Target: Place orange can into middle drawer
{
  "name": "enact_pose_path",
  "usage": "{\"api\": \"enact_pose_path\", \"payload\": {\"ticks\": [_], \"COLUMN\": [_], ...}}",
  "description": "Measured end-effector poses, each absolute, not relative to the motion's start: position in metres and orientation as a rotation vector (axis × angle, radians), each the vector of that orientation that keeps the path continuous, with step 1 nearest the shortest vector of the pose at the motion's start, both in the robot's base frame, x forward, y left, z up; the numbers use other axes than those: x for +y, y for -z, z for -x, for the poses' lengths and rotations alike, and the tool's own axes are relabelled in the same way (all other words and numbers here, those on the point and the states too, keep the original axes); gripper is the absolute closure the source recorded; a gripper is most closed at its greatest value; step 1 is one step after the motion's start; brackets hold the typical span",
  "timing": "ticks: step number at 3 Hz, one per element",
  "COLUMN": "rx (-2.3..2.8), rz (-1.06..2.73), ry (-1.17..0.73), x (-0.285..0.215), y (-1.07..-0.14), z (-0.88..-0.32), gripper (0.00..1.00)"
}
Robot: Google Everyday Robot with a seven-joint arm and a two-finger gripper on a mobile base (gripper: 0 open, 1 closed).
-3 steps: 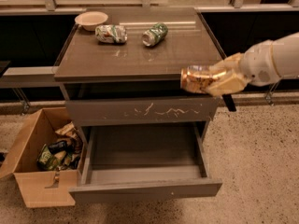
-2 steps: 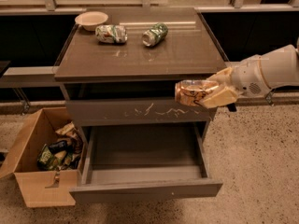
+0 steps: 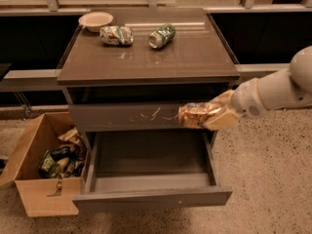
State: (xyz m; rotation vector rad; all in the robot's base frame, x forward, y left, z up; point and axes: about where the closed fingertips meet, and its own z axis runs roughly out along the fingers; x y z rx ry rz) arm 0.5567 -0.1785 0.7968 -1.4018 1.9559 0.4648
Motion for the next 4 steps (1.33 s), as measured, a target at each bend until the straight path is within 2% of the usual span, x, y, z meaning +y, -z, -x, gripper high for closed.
{"api": "enact_pose_path", "payload": {"ticks": [2,4], "rx": [2.090,2.105], "rz": [1.354,1.349], "ry": [-0.704,-0.681], "x": [-0.138,-0.139], "y": [-0.604,-0.599], "z": [-0.541,-0.544], "gripper": [1.00,1.00]}}
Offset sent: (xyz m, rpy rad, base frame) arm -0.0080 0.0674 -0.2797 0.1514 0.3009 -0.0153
